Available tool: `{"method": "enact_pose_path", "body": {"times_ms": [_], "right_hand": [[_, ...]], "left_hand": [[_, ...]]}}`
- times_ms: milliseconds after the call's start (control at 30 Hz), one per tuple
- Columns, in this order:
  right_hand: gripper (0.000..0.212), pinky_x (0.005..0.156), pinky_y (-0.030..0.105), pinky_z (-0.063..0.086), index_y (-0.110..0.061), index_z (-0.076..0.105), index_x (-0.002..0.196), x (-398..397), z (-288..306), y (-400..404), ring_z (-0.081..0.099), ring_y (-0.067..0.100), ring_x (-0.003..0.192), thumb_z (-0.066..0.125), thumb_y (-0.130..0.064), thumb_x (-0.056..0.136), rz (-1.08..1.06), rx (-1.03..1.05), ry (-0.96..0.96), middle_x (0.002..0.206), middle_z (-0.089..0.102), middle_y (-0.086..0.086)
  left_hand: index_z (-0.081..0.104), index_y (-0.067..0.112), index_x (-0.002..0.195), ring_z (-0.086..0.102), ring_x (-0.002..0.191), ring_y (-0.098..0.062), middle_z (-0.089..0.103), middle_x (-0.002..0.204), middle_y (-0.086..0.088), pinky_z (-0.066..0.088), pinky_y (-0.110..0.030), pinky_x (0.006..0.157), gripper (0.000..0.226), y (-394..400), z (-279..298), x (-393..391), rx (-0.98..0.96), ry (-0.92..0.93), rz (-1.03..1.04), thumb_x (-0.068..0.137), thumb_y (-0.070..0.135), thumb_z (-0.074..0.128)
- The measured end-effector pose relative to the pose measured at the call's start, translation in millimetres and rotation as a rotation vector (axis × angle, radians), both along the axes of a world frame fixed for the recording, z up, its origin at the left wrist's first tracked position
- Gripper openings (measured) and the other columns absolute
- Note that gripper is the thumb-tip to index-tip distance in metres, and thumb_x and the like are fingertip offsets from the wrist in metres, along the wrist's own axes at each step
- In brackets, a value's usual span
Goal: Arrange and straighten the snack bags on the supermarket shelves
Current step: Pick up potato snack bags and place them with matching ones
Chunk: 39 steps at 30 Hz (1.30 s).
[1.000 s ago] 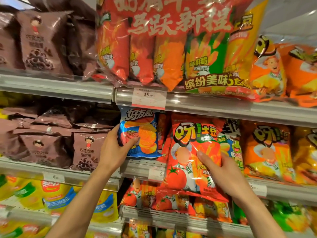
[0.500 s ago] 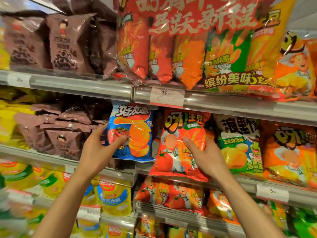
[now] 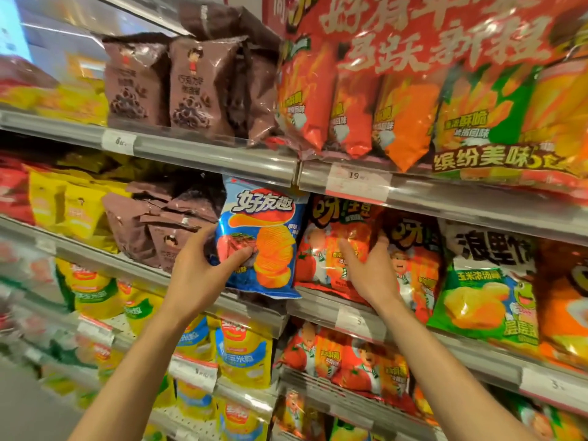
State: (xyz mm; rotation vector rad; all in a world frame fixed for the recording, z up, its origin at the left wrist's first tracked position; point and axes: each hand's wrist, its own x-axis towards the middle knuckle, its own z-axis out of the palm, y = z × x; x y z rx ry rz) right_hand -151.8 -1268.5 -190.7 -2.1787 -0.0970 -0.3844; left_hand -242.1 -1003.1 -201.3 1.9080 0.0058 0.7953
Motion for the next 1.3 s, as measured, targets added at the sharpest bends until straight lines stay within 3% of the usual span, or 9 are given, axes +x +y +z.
{"method": "enact_pose_path", "body": {"times_ms": [167, 367, 467, 567, 733, 833, 933, 1067, 1300], "right_hand": [[0.057, 0.117, 0.042, 0.03, -0.017, 0.044, 0.151, -8, -26, -21, 0.032, 0.035, 0.147, 0.058, -0.041, 0.101, 0.033, -0.396, -0.337, 0.161, 0.03, 0.018], [0.054, 0.123, 0.039, 0.017, -0.027, 0.04, 0.155, -2, -22, -25, 0.018, 0.032, 0.154, 0.048, -0.045, 0.104, 0.138, -0.485, -0.177, 0.167, 0.019, 0.013], [0.054, 0.123, 0.038, 0.018, -0.03, 0.044, 0.153, -12, -5, -33, 0.019, 0.025, 0.154, 0.05, -0.048, 0.102, 0.169, -0.412, -0.09, 0.168, 0.021, 0.005], [0.041, 0.116, 0.04, 0.039, -0.028, 0.062, 0.136, -28, -5, -41, 0.047, 0.016, 0.136, 0.059, -0.044, 0.099, 0.165, -0.232, -0.126, 0.145, 0.052, -0.005], [0.035, 0.079, 0.009, 0.049, -0.023, 0.068, 0.122, -68, -19, -41, 0.066, -0.002, 0.1, 0.066, -0.043, 0.093, 0.267, 0.124, 0.044, 0.11, 0.071, -0.014], [0.069, 0.084, 0.008, 0.049, -0.022, 0.053, 0.139, -86, -29, -33, 0.063, -0.011, 0.106, 0.063, -0.06, 0.082, 0.359, 0.248, 0.196, 0.126, 0.068, -0.01], [0.048, 0.096, 0.008, 0.045, -0.043, 0.047, 0.131, -100, -40, -33, 0.054, -0.024, 0.11, 0.067, -0.053, 0.088, 0.377, 0.342, 0.236, 0.123, 0.064, -0.035], [0.048, 0.1, 0.037, 0.055, -0.03, 0.056, 0.129, -117, -41, -56, 0.069, 0.001, 0.106, 0.076, -0.038, 0.086, 0.213, 0.411, 0.147, 0.114, 0.074, -0.018], [0.038, 0.083, 0.021, 0.059, -0.027, 0.061, 0.119, -147, -37, -123, 0.072, -0.002, 0.093, 0.079, -0.026, 0.086, 0.017, 0.46, 0.097, 0.1, 0.077, -0.02]], "left_hand": [[0.066, 0.033, 0.115, 0.072, 0.095, -0.003, 0.077, 0.104, 0.013, 0.056, -0.028, 0.083, 0.042, -5, -6, 2, -0.049, 0.001, -0.01, 0.078, 0.043, 0.083], [0.066, 0.032, 0.122, 0.072, 0.101, -0.008, 0.076, 0.11, 0.009, 0.059, -0.043, 0.091, 0.05, -8, -17, 4, -0.067, 0.04, -0.039, 0.078, 0.047, 0.084], [0.063, 0.03, 0.127, 0.071, 0.102, -0.007, 0.075, 0.113, 0.009, 0.059, -0.038, 0.09, 0.055, -11, -20, -2, -0.09, 0.053, -0.062, 0.079, 0.046, 0.083], [0.061, 0.032, 0.13, 0.071, 0.104, -0.006, 0.074, 0.115, 0.01, 0.057, -0.034, 0.089, 0.057, -17, -26, -12, -0.116, 0.061, -0.094, 0.08, 0.043, 0.083], [0.064, 0.032, 0.125, 0.071, 0.101, -0.004, 0.076, 0.11, 0.011, 0.059, -0.032, 0.087, 0.053, -42, -39, -29, -0.158, 0.074, -0.153, 0.076, 0.041, 0.083], [0.064, 0.033, 0.126, 0.071, 0.106, -0.008, 0.075, 0.114, 0.009, 0.058, -0.039, 0.093, 0.058, -63, -48, -33, -0.197, 0.115, -0.238, 0.075, 0.048, 0.088], [0.064, 0.036, 0.126, 0.071, 0.11, -0.012, 0.074, 0.119, 0.008, 0.057, -0.04, 0.095, 0.061, -89, -56, -35, -0.215, 0.136, -0.333, 0.071, 0.05, 0.087], [0.065, 0.026, 0.125, 0.071, 0.108, -0.008, 0.075, 0.115, 0.012, 0.056, -0.02, 0.087, 0.048, -122, -61, -35, -0.255, 0.148, -0.475, 0.081, 0.026, 0.085], [0.067, 0.019, 0.121, 0.07, 0.104, -0.008, 0.075, 0.11, 0.002, 0.055, -0.021, 0.085, 0.057, -168, -61, -33, -0.317, 0.144, -0.574, 0.076, 0.052, 0.07]]}}
